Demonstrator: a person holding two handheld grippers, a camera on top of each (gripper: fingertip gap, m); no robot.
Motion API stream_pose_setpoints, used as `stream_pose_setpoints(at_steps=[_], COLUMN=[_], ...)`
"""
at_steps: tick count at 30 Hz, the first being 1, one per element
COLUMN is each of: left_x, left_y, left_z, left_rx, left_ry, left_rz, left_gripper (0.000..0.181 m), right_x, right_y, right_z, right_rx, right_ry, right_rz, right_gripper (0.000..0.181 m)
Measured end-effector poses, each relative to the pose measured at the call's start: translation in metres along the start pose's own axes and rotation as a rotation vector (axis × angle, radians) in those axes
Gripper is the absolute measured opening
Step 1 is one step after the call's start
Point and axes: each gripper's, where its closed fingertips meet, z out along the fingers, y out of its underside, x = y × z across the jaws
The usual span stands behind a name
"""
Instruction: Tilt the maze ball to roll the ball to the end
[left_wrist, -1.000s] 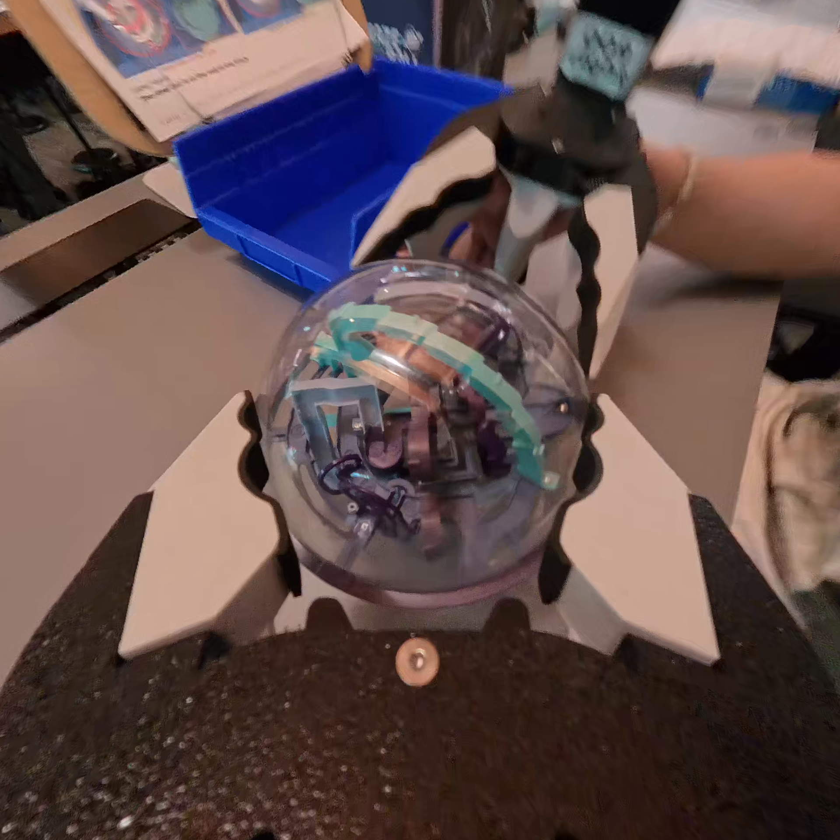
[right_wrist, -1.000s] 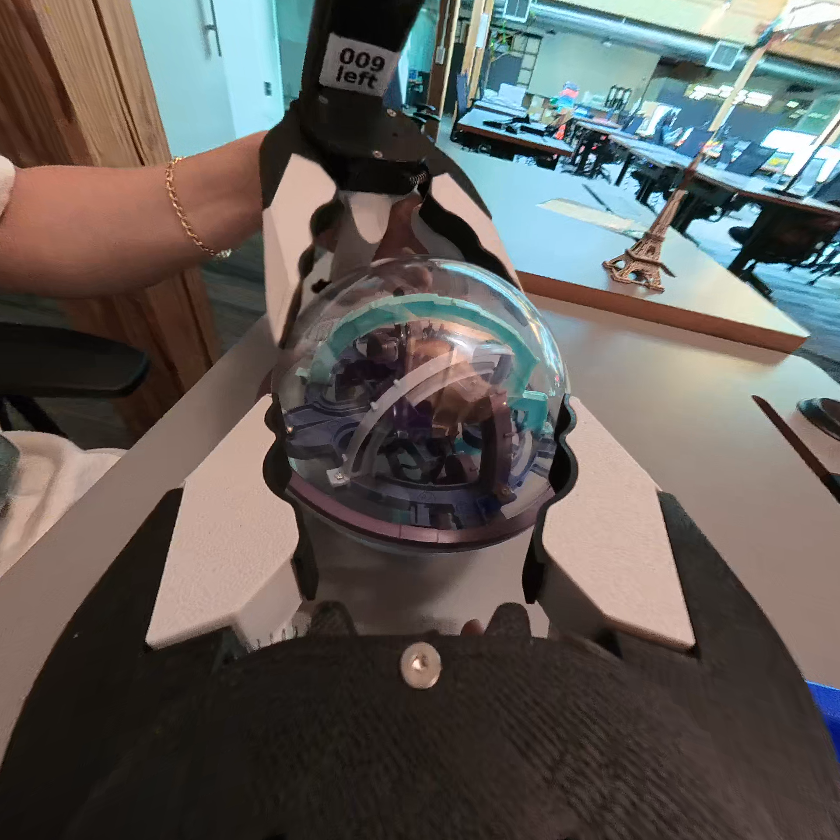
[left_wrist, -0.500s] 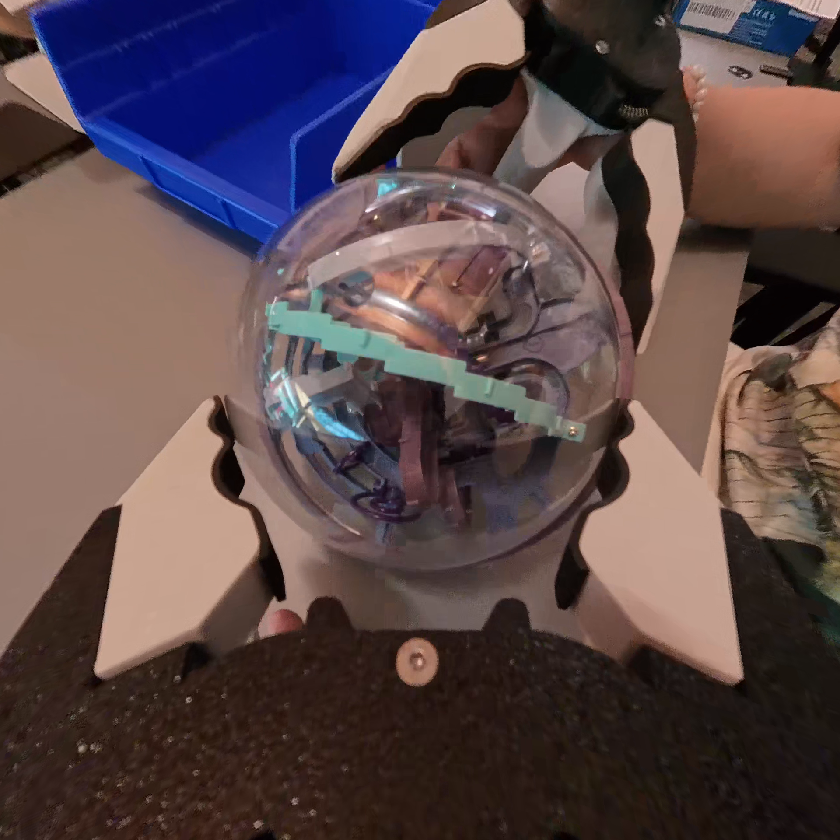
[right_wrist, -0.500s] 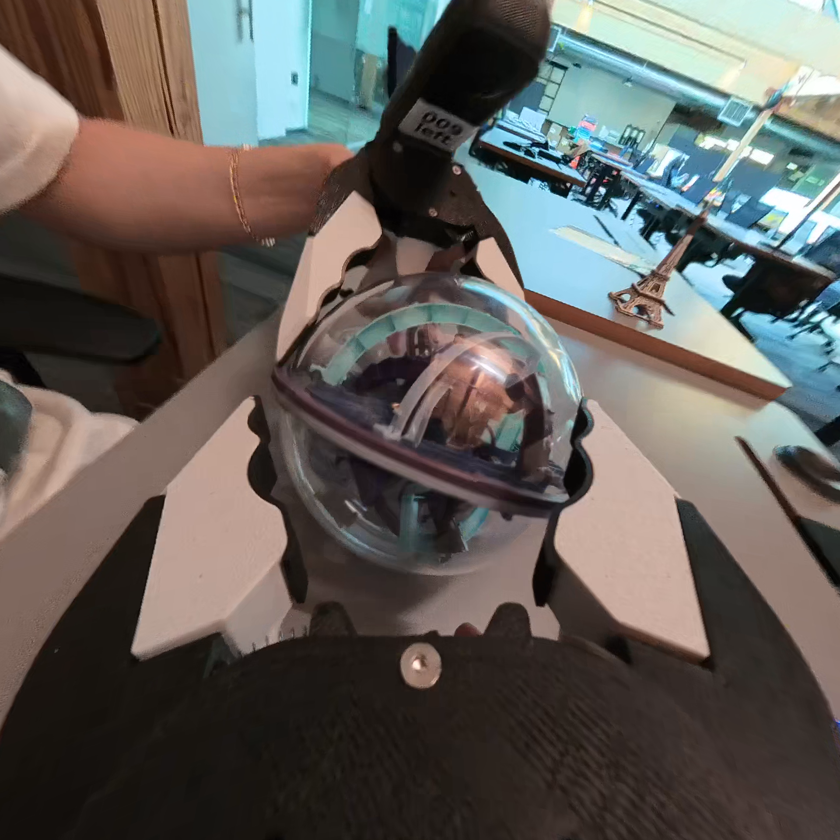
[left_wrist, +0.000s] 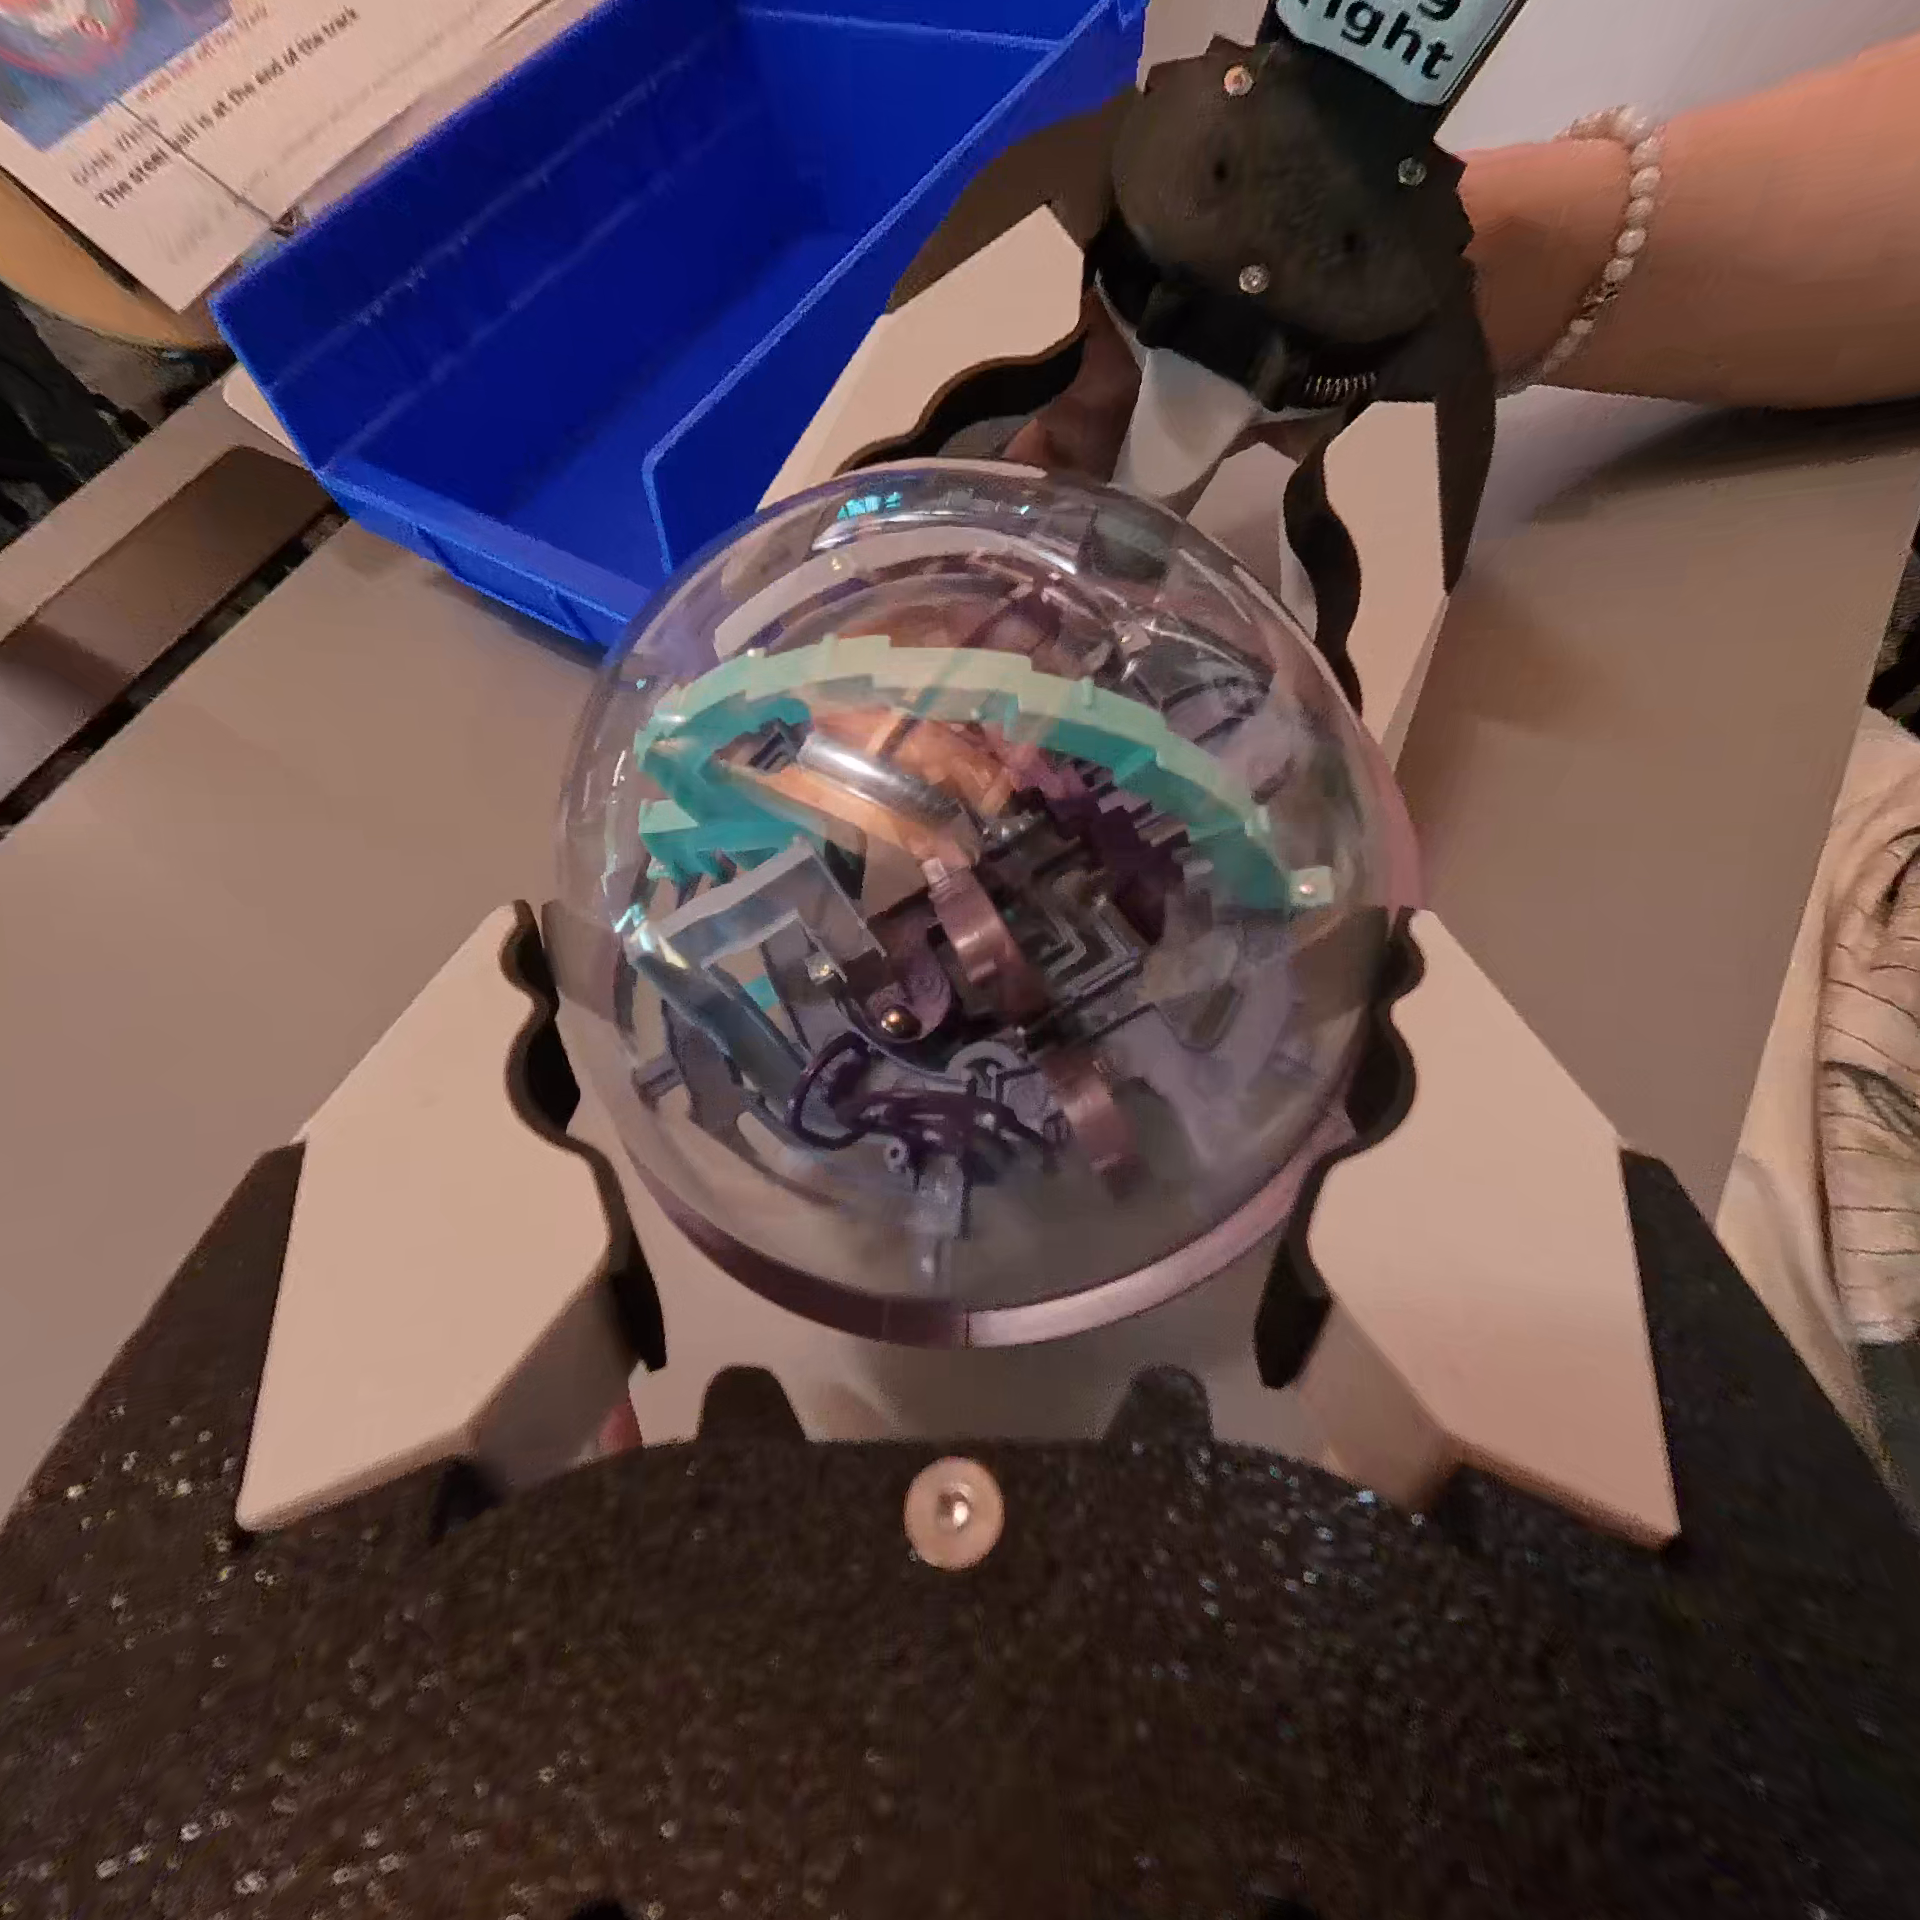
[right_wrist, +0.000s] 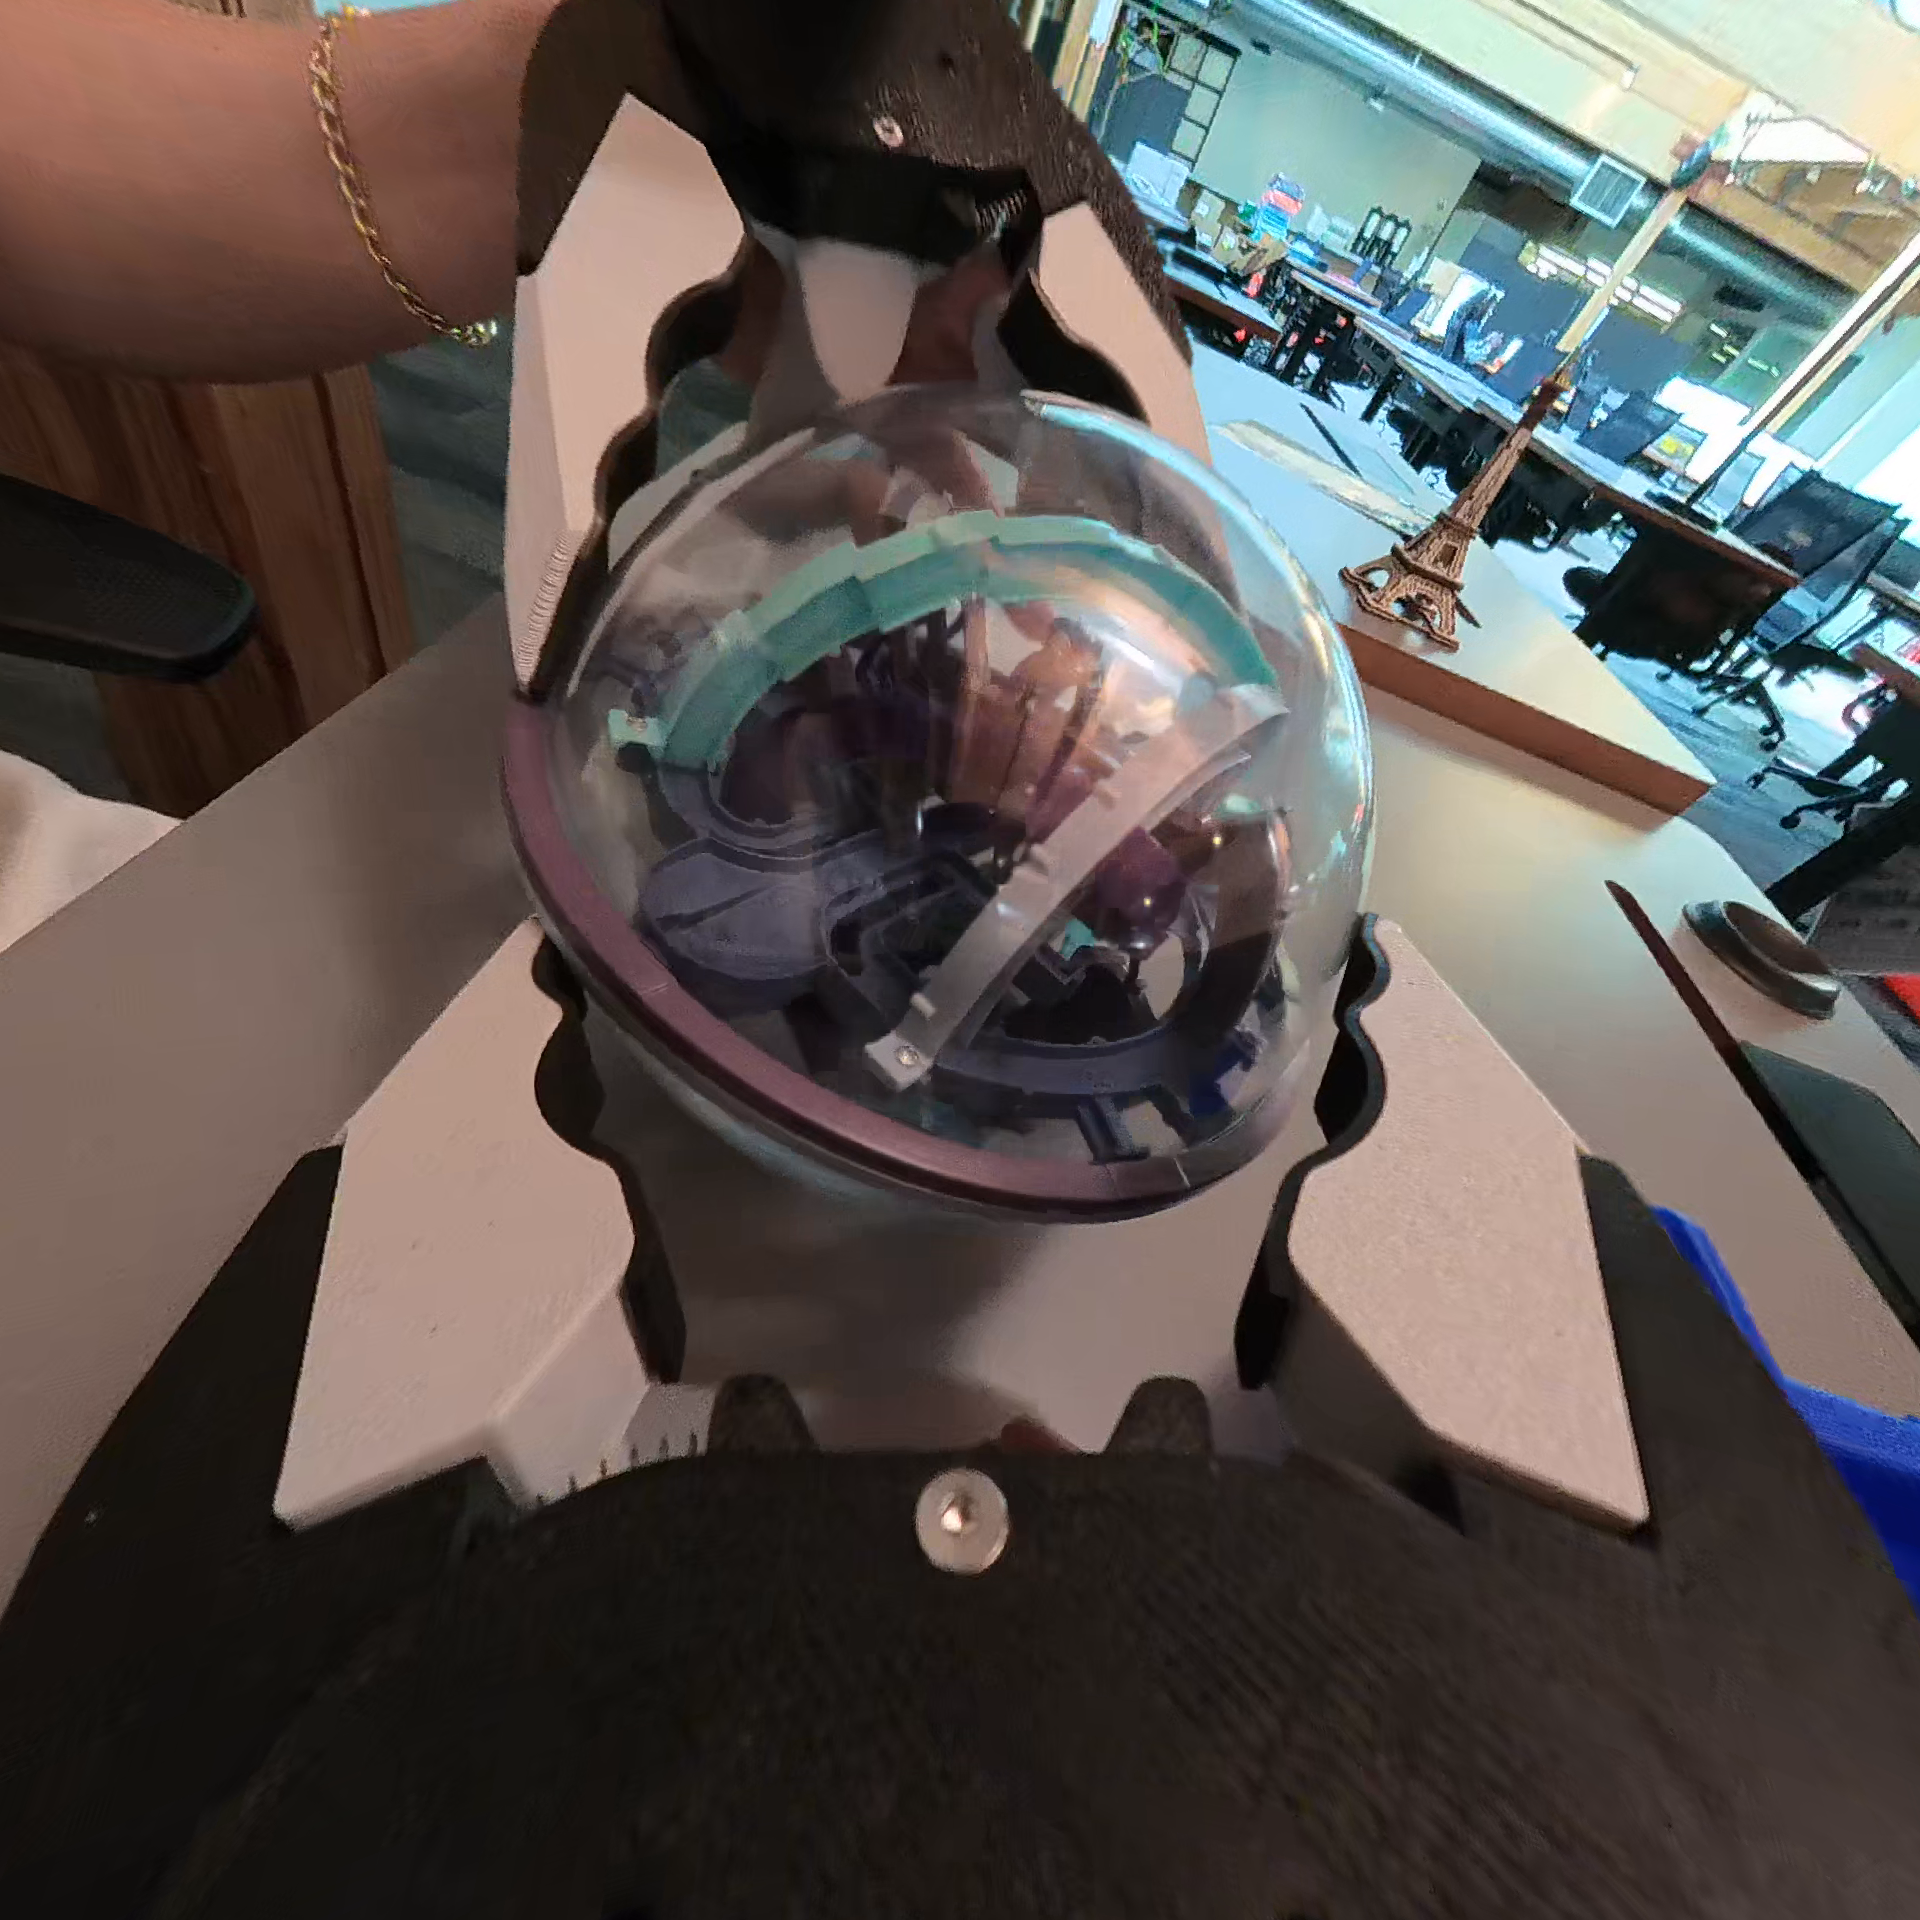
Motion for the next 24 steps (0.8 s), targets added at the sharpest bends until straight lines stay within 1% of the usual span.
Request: stream_pose_setpoints(at_steps=[5,11,18,21,24], left_x=[0.002,0.003,0.003,0.006,0.009], left_y=[-0.006,-0.006,-0.007,-0.006,-0.004], left_z=[0.003,0.002,0.002,0.004,0.008], left_rx=[0.039,0.061,0.069,0.052,0.049], left_ry=[-0.011,-0.029,-0.137,-0.146,-0.145], left_rz=[0.026,0.034,-0.038,-0.105,-0.164], left_gripper=[0.148,0.146,0.147,0.147,0.147], right_x=[0.0,0.0,-0.001,-0.003,-0.004], right_y=[0.005,0.01,0.013,0.003,-0.005], right_z=[-0.005,-0.007,-0.014,-0.014,-0.013], right_rx=[-0.014,-0.019,-0.037,-0.004,0.014], right_ry=[-0.002,-0.019,-0.012,0.011,0.026], right_rz=[-0.01,0.011,0.024,0.015,-0.037], right_gripper=[0.14,0.138,0.129,0.136,0.143])
